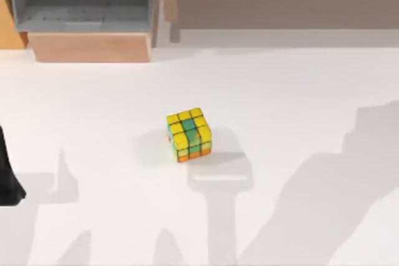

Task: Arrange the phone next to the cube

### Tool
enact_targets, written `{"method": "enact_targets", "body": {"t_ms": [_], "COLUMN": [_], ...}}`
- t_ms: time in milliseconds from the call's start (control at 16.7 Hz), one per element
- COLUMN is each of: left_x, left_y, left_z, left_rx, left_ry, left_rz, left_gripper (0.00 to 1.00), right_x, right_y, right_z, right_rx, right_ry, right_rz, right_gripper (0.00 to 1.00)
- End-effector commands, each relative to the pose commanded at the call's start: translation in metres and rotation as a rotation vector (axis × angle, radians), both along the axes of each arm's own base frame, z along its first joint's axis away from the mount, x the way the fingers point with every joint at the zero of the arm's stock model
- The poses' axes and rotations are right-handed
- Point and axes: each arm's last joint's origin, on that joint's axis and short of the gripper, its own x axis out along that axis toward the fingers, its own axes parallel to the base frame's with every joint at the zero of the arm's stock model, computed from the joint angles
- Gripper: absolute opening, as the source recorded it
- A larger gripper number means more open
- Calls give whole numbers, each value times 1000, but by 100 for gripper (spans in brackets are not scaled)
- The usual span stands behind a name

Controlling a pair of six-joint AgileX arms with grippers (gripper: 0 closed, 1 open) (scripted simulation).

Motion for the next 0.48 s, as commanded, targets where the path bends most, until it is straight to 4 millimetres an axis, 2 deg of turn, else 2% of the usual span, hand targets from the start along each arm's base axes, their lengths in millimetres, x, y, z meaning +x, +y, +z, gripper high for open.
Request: {"method": "enact_targets", "body": {"t_ms": [240,480], "left_x": [0,0], "left_y": [0,0], "left_z": [0,0], "left_rx": [0,0], "left_ry": [0,0], "left_rz": [0,0], "left_gripper": [100,100], "right_x": [26,33], "right_y": [-31,-42], "right_z": [-34,-45], "right_rx": [42,56], "right_ry": [116,145], "right_rz": [65,86], "right_gripper": [100,100]}}
